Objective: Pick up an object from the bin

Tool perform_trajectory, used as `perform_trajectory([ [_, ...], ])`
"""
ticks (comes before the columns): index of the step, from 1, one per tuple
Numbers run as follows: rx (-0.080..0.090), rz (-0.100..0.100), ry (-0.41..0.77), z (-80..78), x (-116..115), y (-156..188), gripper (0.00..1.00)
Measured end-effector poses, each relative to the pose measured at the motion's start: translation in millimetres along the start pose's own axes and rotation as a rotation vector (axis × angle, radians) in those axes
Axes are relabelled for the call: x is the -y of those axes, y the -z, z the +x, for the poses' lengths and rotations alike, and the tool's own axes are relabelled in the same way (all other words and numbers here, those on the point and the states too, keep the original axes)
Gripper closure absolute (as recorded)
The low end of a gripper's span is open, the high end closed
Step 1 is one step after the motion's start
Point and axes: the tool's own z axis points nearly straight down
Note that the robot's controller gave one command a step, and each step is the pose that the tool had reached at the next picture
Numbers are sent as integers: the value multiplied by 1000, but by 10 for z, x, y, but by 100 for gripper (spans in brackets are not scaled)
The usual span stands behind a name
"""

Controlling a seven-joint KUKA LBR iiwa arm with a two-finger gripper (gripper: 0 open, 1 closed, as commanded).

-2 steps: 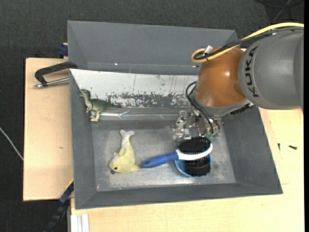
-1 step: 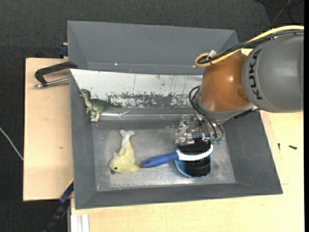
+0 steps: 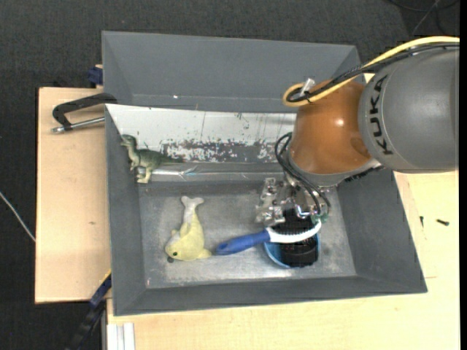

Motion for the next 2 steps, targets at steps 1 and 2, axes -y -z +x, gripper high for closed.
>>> perform_trajectory([
  [1,4,-2,21,-60,-493,-15,100],
  [2,9,0,3,-639,-477,-262,100],
])
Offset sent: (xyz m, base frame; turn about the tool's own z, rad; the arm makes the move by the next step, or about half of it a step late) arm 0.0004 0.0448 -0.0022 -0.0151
